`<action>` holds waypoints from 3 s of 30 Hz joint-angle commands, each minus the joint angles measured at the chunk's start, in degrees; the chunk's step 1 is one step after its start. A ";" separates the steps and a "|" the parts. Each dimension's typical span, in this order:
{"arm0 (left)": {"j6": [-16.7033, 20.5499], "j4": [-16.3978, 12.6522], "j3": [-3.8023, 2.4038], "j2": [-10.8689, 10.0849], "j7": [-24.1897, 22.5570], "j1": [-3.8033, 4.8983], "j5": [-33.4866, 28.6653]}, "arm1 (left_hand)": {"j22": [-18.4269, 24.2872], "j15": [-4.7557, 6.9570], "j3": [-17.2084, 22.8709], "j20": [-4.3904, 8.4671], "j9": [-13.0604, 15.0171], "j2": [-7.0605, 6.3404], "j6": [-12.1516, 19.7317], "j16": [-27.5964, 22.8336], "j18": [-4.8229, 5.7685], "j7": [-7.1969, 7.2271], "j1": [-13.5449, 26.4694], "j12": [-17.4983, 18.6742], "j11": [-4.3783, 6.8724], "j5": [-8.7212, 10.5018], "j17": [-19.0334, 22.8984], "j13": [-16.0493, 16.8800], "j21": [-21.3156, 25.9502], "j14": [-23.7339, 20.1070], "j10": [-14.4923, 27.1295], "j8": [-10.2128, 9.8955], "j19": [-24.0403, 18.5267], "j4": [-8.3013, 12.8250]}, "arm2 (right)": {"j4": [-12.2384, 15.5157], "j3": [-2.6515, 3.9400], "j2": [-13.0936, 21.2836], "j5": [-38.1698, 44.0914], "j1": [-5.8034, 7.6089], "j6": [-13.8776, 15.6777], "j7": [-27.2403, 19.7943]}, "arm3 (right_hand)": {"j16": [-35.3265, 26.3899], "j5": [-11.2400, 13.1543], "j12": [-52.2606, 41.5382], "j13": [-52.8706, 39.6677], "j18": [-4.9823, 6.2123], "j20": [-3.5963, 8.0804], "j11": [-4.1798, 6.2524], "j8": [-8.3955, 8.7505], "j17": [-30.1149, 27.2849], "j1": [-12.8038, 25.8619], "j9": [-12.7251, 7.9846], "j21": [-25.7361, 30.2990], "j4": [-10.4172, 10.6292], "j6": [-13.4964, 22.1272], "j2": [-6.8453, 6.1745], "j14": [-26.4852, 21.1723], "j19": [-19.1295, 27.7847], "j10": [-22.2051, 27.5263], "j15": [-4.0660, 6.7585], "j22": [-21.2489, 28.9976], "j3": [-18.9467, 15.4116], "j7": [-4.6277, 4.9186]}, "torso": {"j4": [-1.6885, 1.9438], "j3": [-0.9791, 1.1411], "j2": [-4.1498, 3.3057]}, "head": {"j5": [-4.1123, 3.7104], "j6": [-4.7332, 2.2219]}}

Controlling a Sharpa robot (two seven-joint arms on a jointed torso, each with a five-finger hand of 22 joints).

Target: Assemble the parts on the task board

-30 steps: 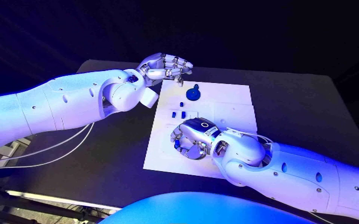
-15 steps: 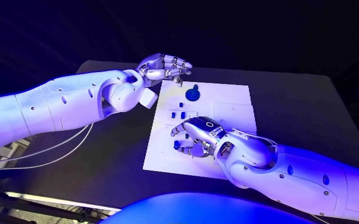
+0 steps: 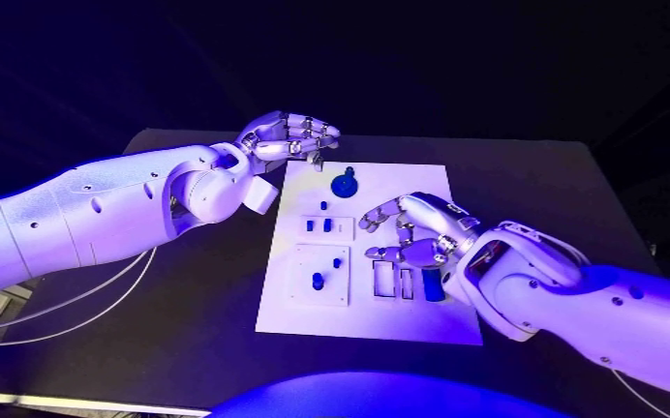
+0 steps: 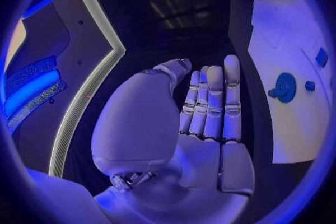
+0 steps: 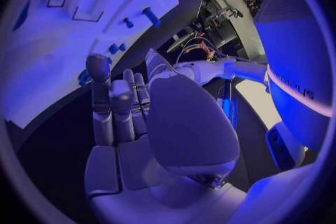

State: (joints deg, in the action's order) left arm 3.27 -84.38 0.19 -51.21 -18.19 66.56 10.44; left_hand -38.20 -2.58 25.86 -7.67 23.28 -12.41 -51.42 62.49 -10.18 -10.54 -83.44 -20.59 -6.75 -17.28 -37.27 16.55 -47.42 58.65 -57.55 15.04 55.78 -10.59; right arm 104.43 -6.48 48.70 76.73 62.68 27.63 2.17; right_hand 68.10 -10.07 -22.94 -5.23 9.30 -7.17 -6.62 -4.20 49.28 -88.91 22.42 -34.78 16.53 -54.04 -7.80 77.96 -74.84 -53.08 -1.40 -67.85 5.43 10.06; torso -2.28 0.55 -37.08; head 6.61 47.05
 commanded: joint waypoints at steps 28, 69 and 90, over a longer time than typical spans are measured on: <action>0.45 -0.76 0.06 -0.86 -1.78 -0.32 -0.44 | 0.50 -0.32 -2.01 -0.60 -0.22 -1.27 1.06 0.06 -0.33 0.09 1.57 -0.50 -0.06 0.13 -0.30 0.17 1.04 -0.20 0.64 0.30 0.25 -1.79 | 6.08 -0.83 16.35 -2.80 -1.49 -6.34 21.31 | 18.38 1.23 -58.36 -71.07 -6.52 3.73 4.90 -13.78 32.31 16.03 4.42 -39.04 0.38 -0.28 1.76 10.45 -11.80 -28.58 3.79 -17.39 -6.45 -3.77 | -0.66 -0.12 0.54 | -5.01 -0.05; -0.93 -0.98 0.07 -1.32 -0.93 -0.33 -0.70 | 0.71 -0.32 -1.99 -0.62 -0.26 -0.75 1.15 0.03 -0.35 0.09 1.39 -0.55 -0.06 -0.07 -0.33 0.19 1.36 -0.31 0.81 0.40 0.32 -2.21 | 0.66 -0.93 7.69 4.74 -4.95 -15.61 29.70 | 19.83 2.46 -59.55 -75.23 -6.93 4.63 6.63 -21.49 35.66 23.89 6.17 -41.71 0.39 -3.68 2.42 11.00 -12.32 -30.60 5.07 -18.88 -12.23 -5.91 | -0.68 -0.14 0.54 | -4.56 0.88; -0.94 -1.08 0.07 -1.45 -0.78 -0.32 -0.71 | 0.73 -0.32 -1.97 -0.62 -0.26 -0.67 1.16 0.02 -0.35 0.09 1.35 -0.56 -0.06 -0.09 -0.34 0.19 1.40 -0.32 0.84 0.41 0.34 -2.25 | 1.50 -0.99 7.73 -1.27 -4.98 -8.17 29.54 | 20.13 -9.19 -59.26 -76.27 -7.14 5.50 7.60 -24.49 36.53 13.69 6.58 -42.71 0.20 -2.92 3.68 11.18 -12.62 -31.25 5.94 -19.27 -7.19 -6.89 | -0.71 -0.18 0.56 | -4.61 0.81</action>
State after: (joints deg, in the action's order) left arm 3.33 -85.32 0.27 -52.67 -18.69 66.23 10.05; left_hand -37.56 -2.78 23.88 -7.88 23.09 -13.64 -50.58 62.49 -10.18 -10.52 -82.21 -20.83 -6.76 -17.28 -37.54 16.66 -46.32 58.45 -57.13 15.26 55.99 -12.57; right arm 105.93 -7.27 56.33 78.92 57.99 17.03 30.91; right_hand 88.00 -19.05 -82.39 -74.92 2.61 -2.22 0.62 -28.37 74.91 -73.27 28.71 -77.23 17.08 -56.50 -5.66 83.93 -83.98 -84.04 4.22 -74.90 -2.34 3.62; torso -2.95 0.37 -36.53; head 1.94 47.91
